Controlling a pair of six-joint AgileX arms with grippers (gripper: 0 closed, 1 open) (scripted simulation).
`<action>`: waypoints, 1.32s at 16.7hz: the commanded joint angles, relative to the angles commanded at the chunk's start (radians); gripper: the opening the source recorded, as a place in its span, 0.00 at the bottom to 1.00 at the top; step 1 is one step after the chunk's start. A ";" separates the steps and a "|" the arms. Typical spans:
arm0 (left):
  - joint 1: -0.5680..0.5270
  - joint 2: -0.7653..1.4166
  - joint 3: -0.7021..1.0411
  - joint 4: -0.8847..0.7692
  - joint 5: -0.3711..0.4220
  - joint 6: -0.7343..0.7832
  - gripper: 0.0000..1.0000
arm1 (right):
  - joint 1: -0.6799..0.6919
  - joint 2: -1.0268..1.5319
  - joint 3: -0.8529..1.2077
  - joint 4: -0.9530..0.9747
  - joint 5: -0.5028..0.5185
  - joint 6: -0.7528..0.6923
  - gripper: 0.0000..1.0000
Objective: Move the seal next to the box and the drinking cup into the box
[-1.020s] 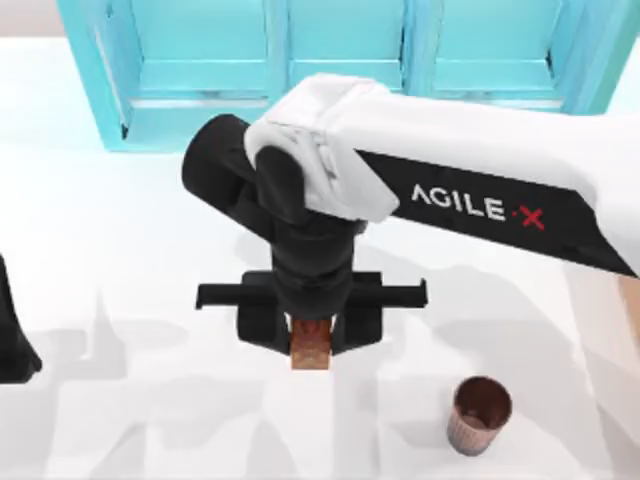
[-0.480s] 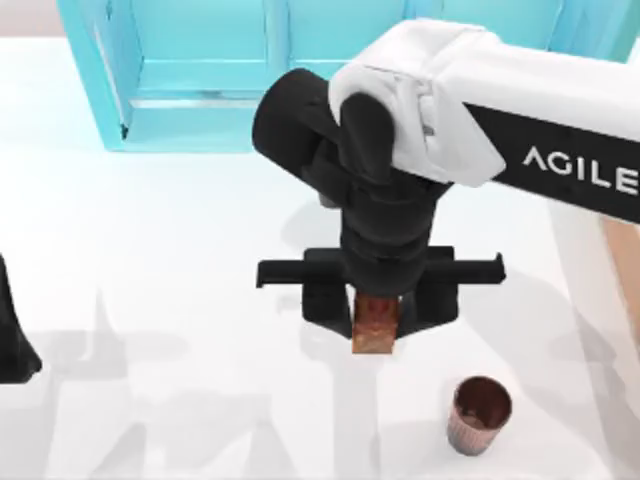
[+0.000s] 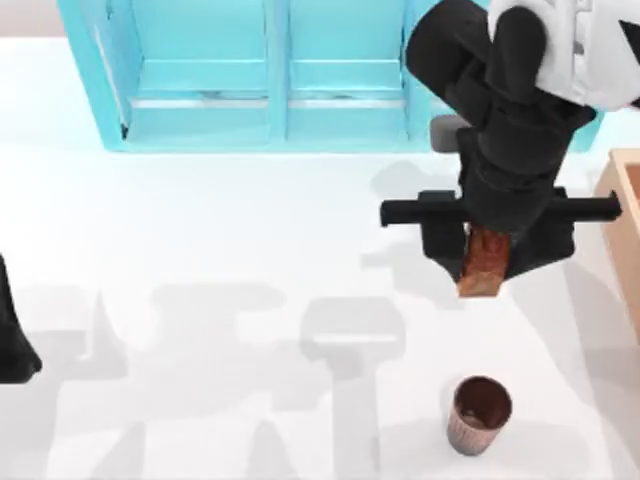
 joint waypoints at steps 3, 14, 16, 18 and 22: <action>0.000 0.000 0.000 0.000 0.000 0.000 1.00 | -0.157 -0.060 -0.055 -0.009 0.003 -0.150 0.00; 0.000 0.000 0.000 0.000 0.000 0.000 1.00 | -0.236 -0.086 -0.149 0.057 0.007 -0.228 0.00; 0.000 0.000 0.000 0.000 0.000 0.000 1.00 | -0.236 -0.078 -0.203 0.129 0.007 -0.229 0.00; 0.000 0.000 0.000 0.000 0.000 0.000 1.00 | -0.236 -0.070 -0.258 0.199 0.005 -0.229 0.00; 0.000 0.000 0.000 0.000 0.000 0.000 1.00 | -0.235 -0.055 -0.296 0.237 0.005 -0.228 0.00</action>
